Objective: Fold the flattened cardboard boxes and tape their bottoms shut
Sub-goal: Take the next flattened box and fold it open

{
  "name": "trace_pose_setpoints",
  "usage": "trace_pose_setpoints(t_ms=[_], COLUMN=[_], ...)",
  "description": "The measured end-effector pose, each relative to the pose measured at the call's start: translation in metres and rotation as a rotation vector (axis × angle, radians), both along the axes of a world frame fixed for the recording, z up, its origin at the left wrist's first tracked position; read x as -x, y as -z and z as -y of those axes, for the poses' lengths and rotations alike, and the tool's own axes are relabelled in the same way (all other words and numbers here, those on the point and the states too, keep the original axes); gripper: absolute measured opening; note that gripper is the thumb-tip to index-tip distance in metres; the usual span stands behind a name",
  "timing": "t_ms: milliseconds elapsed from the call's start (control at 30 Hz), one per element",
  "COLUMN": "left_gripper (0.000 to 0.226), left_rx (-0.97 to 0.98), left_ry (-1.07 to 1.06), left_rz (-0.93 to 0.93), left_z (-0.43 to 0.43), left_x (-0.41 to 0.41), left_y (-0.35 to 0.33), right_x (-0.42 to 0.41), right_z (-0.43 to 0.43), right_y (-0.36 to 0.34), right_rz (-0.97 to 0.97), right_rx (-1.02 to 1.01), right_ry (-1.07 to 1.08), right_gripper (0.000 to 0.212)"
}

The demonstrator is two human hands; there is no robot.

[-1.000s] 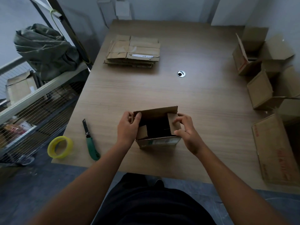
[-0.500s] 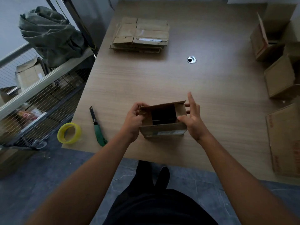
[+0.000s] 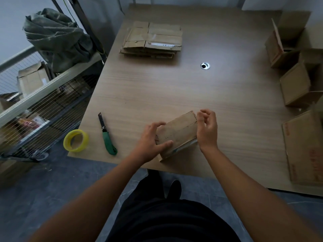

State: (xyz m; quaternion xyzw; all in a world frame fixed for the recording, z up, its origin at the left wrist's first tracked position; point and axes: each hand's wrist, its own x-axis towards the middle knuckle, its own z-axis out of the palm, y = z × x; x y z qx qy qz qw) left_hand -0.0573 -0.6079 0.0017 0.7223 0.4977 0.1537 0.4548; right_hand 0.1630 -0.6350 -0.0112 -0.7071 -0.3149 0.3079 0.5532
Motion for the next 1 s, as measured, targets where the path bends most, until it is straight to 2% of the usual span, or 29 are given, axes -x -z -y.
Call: trace_pose_setpoints(t_ms=[100, 167, 200, 267, 333, 400, 467, 500, 600, 667, 767, 867, 1000], left_gripper=[0.1, 0.106, 0.105, 0.099, 0.096, 0.102, 0.11, 0.107, 0.075, 0.066, 0.067, 0.083, 0.09], left_rx=[0.029, 0.114, 0.191, 0.414, 0.645, 0.734, 0.724, 0.704, 0.57, 0.453, 0.29, 0.28, 0.316], left_ry=[0.093, 0.165, 0.182, 0.113, 0.027, -0.024, -0.031, -0.027, -0.047, -0.083, -0.109, -0.13, -0.11], left_rz=[-0.226, -0.315, -0.276, -0.083, 0.122, 0.223, 0.261, 0.27, 0.238, 0.205, 0.111, 0.113, 0.053], left_z=[-0.001, -0.001, 0.001, 0.005, 0.005, 0.003, 0.0, -0.001, 0.004, 0.007, 0.013, 0.015, 0.006], left_x=[-0.011, -0.02, -0.021, -0.02, -0.017, -0.017, -0.023, -0.028, -0.038, -0.039, -0.037, -0.036, -0.033], left_y=[-0.001, 0.007, 0.013, 0.024, 0.033, 0.037, 0.039, 0.04, 0.039, 0.039, 0.045, 0.048, 0.05], right_x=[0.006, 0.014, 0.018, 0.024, 0.025, 0.027, 0.03, 0.031, 0.027, 0.025, 0.026, 0.028, 0.03], right_z=[0.025, 0.042, 0.048, 0.056, 0.057, 0.052, 0.044, 0.04, 0.028, 0.021, 0.011, 0.004, 0.004], right_y=[0.016, 0.027, 0.03, 0.033, 0.035, 0.039, 0.039, 0.039, 0.041, 0.042, 0.041, 0.043, 0.037], right_rz=[-0.101, -0.212, -0.314, -0.518, -0.56, -0.528, -0.564, -0.59, -0.592, -0.532, -0.327, -0.293, -0.142], right_rx=[0.117, 0.238, 0.251, 0.224, 0.199, 0.203, 0.192, 0.189, 0.192, 0.21, 0.272, 0.311, 0.394], right_ry=[0.028, 0.016, -0.018, -0.08, -0.111, -0.138, -0.105, -0.087, -0.079, -0.079, -0.1, -0.09, -0.048], right_gripper=[0.056, 0.074, 0.075, 0.069, 0.07, 0.063, 0.056, 0.057, 0.055, 0.048, 0.041, 0.044, 0.068])
